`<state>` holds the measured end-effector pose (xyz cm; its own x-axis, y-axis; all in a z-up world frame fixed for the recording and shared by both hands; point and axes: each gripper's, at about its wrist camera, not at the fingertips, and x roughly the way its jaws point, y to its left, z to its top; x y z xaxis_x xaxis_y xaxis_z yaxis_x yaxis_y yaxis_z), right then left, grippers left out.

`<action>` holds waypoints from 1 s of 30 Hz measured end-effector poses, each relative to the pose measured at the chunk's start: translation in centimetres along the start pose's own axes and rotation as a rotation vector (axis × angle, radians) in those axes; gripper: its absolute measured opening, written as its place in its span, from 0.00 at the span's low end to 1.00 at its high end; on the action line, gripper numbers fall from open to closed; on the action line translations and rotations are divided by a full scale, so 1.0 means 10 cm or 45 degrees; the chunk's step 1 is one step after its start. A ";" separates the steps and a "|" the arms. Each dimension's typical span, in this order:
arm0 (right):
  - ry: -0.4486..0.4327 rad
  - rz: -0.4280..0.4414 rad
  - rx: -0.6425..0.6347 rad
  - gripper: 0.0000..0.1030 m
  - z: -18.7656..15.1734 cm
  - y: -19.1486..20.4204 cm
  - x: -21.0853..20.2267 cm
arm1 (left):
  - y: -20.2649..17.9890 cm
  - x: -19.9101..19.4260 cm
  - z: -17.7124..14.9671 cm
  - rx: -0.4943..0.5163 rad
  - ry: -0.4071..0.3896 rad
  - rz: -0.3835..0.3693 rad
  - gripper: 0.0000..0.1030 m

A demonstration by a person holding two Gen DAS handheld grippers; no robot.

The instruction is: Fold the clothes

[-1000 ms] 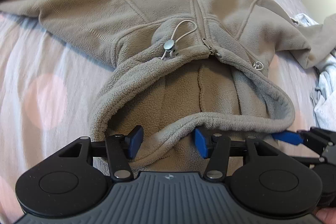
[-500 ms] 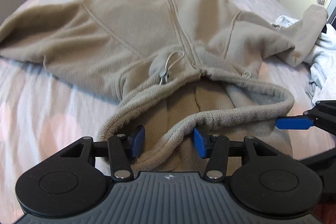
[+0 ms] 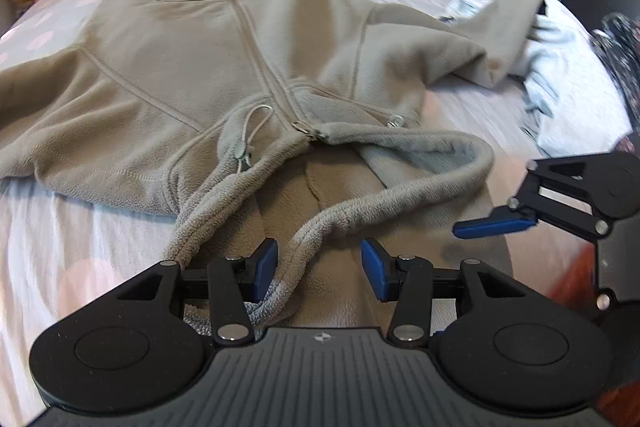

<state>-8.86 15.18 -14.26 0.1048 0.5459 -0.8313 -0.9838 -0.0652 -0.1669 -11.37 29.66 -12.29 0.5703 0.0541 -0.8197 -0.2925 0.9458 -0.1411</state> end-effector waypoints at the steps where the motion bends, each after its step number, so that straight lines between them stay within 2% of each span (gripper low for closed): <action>1: -0.002 0.012 -0.011 0.68 -0.01 0.01 0.00 | -0.01 -0.02 0.00 0.032 0.010 -0.020 0.43; 4: 0.007 0.034 -0.052 0.68 -0.02 0.06 0.02 | -0.04 -0.06 0.00 0.125 0.034 -0.067 0.43; 7: -0.008 0.068 -0.090 0.68 -0.02 0.12 0.00 | -0.06 -0.06 -0.03 0.166 0.054 -0.091 0.43; 11: -0.045 0.102 -0.134 0.69 -0.03 0.20 -0.07 | -0.02 -0.07 -0.06 0.107 -0.057 0.023 0.43; 14: -0.080 -0.025 -0.097 0.64 0.01 0.18 -0.06 | 0.02 -0.07 -0.06 0.062 -0.152 0.097 0.43; 18: -0.115 -0.185 0.010 0.65 0.09 0.02 -0.03 | 0.02 -0.08 -0.04 0.085 -0.181 0.086 0.43; 20: -0.136 -0.274 0.058 0.67 0.11 -0.09 0.01 | 0.01 -0.09 -0.04 0.110 -0.183 0.076 0.47; 23: -0.109 -0.293 0.140 0.68 0.10 -0.31 0.12 | -0.01 -0.05 -0.05 0.128 -0.165 0.086 0.47; 24: -0.089 -0.269 0.182 0.68 0.09 -0.38 0.16 | 0.00 -0.04 -0.05 0.121 -0.162 0.082 0.48; 25: -0.066 -0.237 0.228 0.58 0.08 -0.44 0.19 | 0.01 -0.04 -0.04 0.112 -0.160 0.078 0.47; 26: -0.044 -0.205 0.274 0.40 0.07 -0.51 0.22 | 0.03 -0.03 -0.04 0.102 -0.158 0.074 0.47; 27: -0.041 -0.197 0.317 0.34 0.05 -0.56 0.22 | 0.05 -0.04 -0.04 0.084 -0.168 0.070 0.47; 30: -0.059 -0.215 0.463 0.28 0.00 -0.71 0.20 | 0.13 -0.08 -0.04 0.024 -0.217 0.049 0.48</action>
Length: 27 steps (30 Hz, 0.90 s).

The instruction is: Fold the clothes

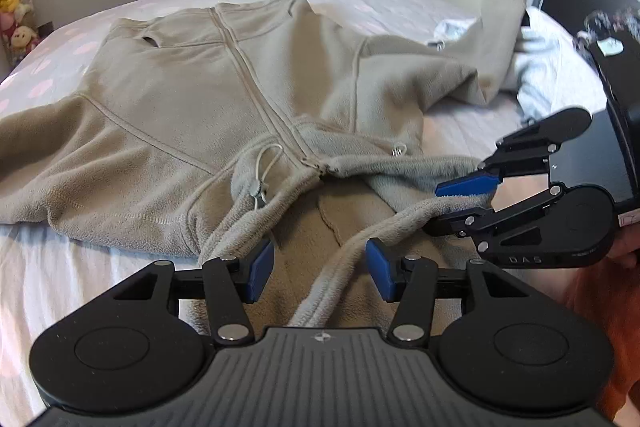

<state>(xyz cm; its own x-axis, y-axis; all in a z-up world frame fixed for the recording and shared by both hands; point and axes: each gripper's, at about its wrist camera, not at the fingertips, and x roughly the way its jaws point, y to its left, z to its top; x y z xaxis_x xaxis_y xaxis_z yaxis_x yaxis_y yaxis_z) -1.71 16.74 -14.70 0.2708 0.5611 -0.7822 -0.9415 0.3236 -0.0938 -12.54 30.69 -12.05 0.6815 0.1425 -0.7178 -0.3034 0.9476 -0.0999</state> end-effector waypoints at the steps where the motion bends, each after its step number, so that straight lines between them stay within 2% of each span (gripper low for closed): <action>1: 0.004 -0.024 0.038 0.27 0.00 -0.04 0.01 | 0.03 -0.02 0.00 -0.021 -0.021 -0.009 0.48; 4: 0.048 -0.046 0.130 0.27 -0.03 -0.15 0.11 | 0.09 -0.10 0.01 -0.061 -0.096 -0.063 0.47; 7: 0.077 -0.041 0.132 0.27 -0.04 -0.14 0.17 | 0.12 -0.17 0.01 -0.073 -0.149 -0.247 0.36; 9: 0.085 -0.043 0.124 0.27 -0.05 -0.14 0.18 | 0.08 -0.16 0.01 -0.044 -0.135 -0.311 0.32; 10: 0.087 -0.043 0.126 0.27 -0.05 -0.15 0.18 | 0.05 -0.14 0.01 -0.024 -0.111 -0.311 0.32; 13: 0.084 -0.038 0.135 0.27 -0.04 -0.19 0.24 | -0.02 0.04 0.01 -0.003 0.029 -0.209 0.32; 15: 0.080 -0.043 0.126 0.27 -0.04 -0.18 0.25 | 0.02 0.13 0.00 -0.043 0.095 -0.160 0.32; 18: 0.075 -0.060 0.090 0.30 -0.04 -0.13 0.23 | 0.15 0.20 -0.03 -0.134 0.141 -0.070 0.32; 23: 0.064 -0.084 0.030 0.37 -0.04 -0.05 0.22 | 0.40 0.26 -0.10 -0.299 0.145 0.013 0.32; 27: 0.078 -0.079 0.024 0.38 -0.03 -0.04 0.25 | 0.46 0.32 -0.08 -0.310 0.119 0.059 0.31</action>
<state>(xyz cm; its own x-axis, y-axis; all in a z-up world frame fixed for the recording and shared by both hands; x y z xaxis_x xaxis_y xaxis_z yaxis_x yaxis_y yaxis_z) -0.74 17.79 -16.82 0.3152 0.4918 -0.8117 -0.9192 0.3710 -0.1321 -12.29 35.28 -15.38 0.6021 0.1466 -0.7848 -0.4919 0.8424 -0.2200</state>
